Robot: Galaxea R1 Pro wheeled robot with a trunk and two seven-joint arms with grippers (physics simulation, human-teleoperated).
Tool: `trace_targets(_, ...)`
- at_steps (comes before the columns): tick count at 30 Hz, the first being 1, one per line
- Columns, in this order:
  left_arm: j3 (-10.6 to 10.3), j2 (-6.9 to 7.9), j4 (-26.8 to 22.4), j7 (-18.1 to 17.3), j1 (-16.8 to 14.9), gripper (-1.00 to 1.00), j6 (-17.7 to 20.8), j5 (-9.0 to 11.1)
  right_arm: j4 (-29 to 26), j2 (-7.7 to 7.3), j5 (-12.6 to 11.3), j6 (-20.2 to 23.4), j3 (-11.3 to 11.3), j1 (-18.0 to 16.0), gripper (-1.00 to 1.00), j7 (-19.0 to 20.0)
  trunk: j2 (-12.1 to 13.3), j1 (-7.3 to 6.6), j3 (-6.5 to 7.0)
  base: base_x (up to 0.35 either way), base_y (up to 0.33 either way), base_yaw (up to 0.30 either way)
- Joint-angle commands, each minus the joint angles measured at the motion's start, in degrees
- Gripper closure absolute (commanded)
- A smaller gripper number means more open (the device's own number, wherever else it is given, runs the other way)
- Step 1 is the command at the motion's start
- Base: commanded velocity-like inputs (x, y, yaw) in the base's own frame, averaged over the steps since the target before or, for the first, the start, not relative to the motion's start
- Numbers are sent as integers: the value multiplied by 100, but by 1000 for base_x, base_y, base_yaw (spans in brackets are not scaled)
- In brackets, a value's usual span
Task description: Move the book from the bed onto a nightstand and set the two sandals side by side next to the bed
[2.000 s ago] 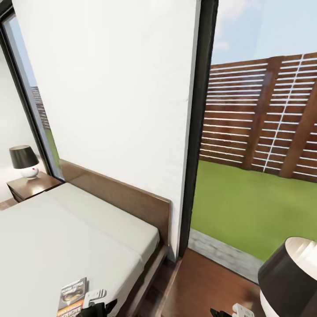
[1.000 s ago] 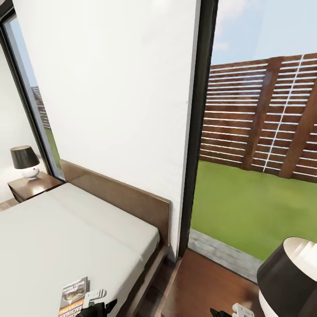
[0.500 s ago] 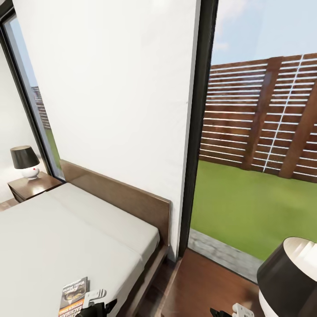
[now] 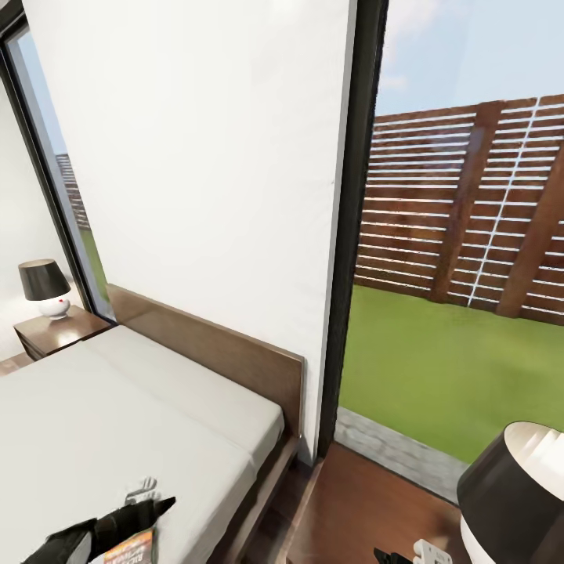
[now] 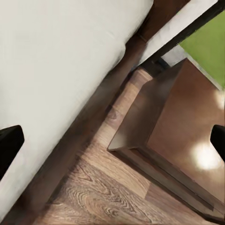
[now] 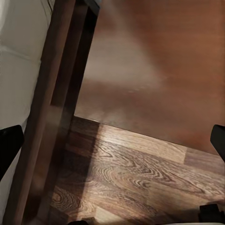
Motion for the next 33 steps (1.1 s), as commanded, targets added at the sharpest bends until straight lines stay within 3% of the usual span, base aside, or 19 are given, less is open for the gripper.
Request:
trace_targets(1,33,20,-538,-98,-78,-100,615,-11,10,-1,-21,-11,-24,-3,-100,33,-5,2,-4,0,0,0)
trace_targets(2,34,32,-793,-125,-108,-100,885,16,10,-1,-22,-11,-24,-3,-100,34,-5,2,-4,0,0,0)
trace_targets(4,36,87,-1727,-214,-178,-100,1883,236,11,-1,-22,-11,-24,-3,-100,43,-5,2,-4,0,0,0)
trace_targets(6,35,110,-2247,-234,-205,-100,2422,491,11,-1,-20,-11,-22,-3,-100,41,-5,2,-4,0,0,0)
trace_targets(10,40,128,-2772,-217,-228,-100,2909,973,9,-1,-14,-11,-23,-3,-100,44,-5,2,-4,0,0,0)
trace_targets(15,46,143,-2880,-65,-232,-100,3005,1106,9,-1,-13,-11,-22,0,-100,55,-5,2,-4,0,0,0)
trace_targets(21,55,338,-2909,44,-233,-100,3027,1163,9,-1,-13,-11,-19,-3,-100,58,-5,2,-6,0,0,0)
trace_targets(33,47,320,-2905,45,-233,-100,3031,1170,9,-1,-13,-11,-16,-3,-100,57,-5,2,-99,0,0,23)
